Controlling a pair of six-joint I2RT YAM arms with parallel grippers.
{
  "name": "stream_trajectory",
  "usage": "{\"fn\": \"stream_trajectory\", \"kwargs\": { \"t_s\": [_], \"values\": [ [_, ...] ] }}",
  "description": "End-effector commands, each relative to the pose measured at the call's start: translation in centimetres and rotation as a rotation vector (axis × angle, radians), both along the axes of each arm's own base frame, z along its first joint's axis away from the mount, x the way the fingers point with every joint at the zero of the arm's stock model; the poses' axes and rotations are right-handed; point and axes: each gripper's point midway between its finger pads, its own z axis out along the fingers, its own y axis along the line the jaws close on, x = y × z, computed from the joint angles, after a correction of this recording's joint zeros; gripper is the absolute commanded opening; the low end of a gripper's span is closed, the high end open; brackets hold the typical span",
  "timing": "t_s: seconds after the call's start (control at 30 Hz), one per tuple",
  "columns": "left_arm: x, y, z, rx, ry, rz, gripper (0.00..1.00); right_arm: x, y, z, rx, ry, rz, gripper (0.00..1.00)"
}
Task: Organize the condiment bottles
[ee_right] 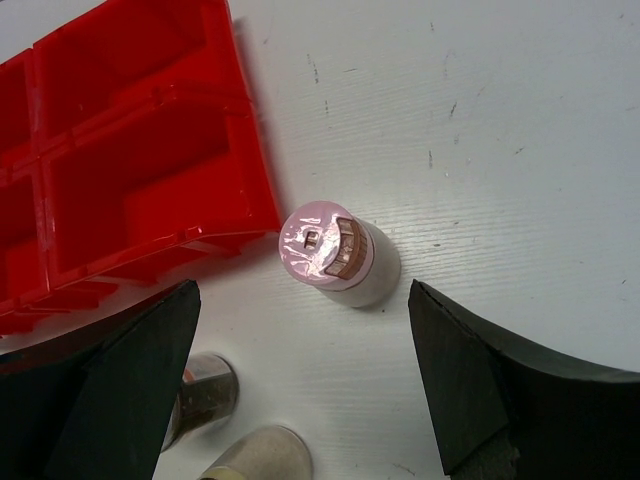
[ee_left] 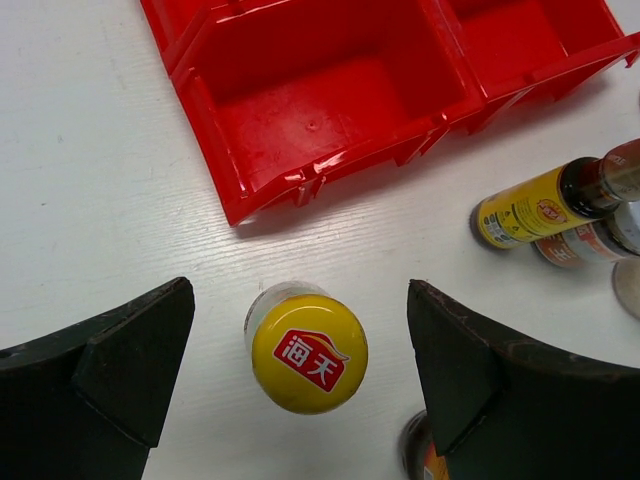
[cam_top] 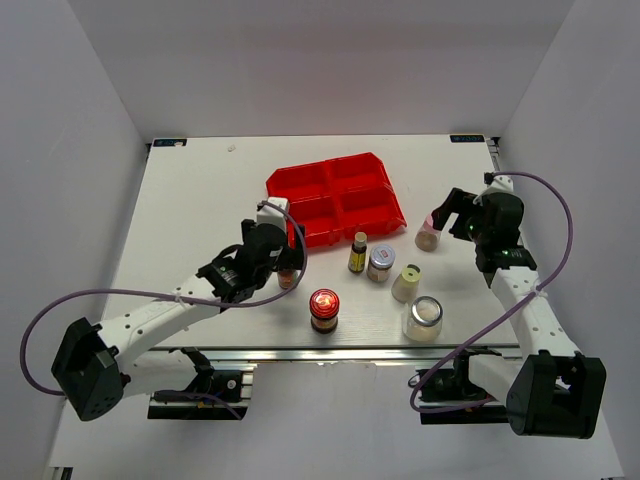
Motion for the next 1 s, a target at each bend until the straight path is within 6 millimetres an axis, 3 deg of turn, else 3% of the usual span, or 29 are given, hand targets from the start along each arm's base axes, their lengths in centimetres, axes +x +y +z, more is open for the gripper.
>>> {"fn": "stream_trajectory", "kwargs": {
  "t_s": [0.0,0.1,0.23,0.33,0.47,0.57,0.6,0.67,0.7,0.73,0.8,0.97],
  "values": [
    [1.1,-0.3,1.2,-0.023,-0.088,0.028,0.96,0.5,0.4,2.9,-0.007,-0.085,0.033,0.89],
    [1.4,-0.6,0.8,-0.021,-0.094,0.023,0.86,0.4,0.1,3.2,-0.015,-0.099,0.023,0.89],
    [1.3,-1.2,0.1,-0.011,-0.079,0.006,0.83,0.1,-0.1,3.4,-0.020,-0.104,0.010,0.89],
    [1.1,-1.3,-0.2,-0.014,-0.081,0.003,0.72,0.0,-0.1,3.5,-0.022,-0.108,0.010,0.89],
    [0.9,-1.7,-0.3,-0.010,-0.073,-0.016,0.55,-0.1,-0.5,3.5,-0.032,-0.110,-0.010,0.89],
    [0.8,-1.5,-0.4,0.006,-0.068,-0.001,0.35,-0.1,-0.7,3.6,-0.036,-0.110,-0.020,0.89],
    [0.7,-1.6,-0.2,0.007,-0.070,-0.002,0.23,-0.1,-0.8,3.5,-0.038,-0.108,-0.024,0.89],
    [0.7,-1.6,0.1,0.010,-0.072,0.000,0.15,-0.1,-0.8,3.5,-0.038,-0.108,-0.025,0.89],
    [0.7,-1.7,0.3,0.011,-0.076,-0.001,0.12,-0.1,-0.8,3.5,-0.039,-0.108,-0.027,0.89],
    [0.8,-1.8,0.9,0.005,-0.087,0.001,0.01,-0.1,-0.8,3.5,-0.039,-0.108,-0.027,0.89],
    [1.2,-1.7,1.9,0.008,-0.110,0.023,0.00,-0.1,-0.8,3.6,-0.039,-0.108,-0.027,0.89],
    [3.0,-0.8,6.9,0.010,-0.218,0.122,0.00,-0.1,-0.9,3.5,-0.039,-0.106,-0.030,0.89]
  ]
}}
